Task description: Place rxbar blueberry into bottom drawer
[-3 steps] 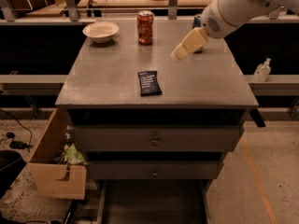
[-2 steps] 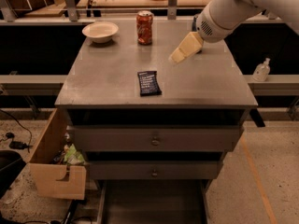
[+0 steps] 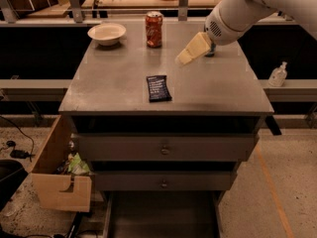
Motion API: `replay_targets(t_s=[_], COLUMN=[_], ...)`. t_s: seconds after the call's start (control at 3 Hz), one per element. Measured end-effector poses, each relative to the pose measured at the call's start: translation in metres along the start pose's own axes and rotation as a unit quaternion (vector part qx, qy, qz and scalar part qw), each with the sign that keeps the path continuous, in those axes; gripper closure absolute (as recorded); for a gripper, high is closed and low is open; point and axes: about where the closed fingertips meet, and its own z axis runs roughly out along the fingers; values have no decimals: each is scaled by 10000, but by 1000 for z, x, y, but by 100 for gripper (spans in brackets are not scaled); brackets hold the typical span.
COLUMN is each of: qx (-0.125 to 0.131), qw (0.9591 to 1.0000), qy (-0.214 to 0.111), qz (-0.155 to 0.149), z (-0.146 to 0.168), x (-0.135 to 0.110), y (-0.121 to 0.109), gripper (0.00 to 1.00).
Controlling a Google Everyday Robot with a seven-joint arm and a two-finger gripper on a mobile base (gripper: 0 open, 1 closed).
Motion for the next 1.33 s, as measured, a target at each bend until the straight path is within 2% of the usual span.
replay_targets(t_s=[0.33,0.67,1.0,1.33], qx=[-31,-71,-139,-119], qw=[9996,9978,9945,9933], qy=[212,543,793,861], qz=[173,378,666,761], z=[23,52,73,79], x=[9,15,14,-2], y=[14,38,58,70], gripper=[0,0,0,0])
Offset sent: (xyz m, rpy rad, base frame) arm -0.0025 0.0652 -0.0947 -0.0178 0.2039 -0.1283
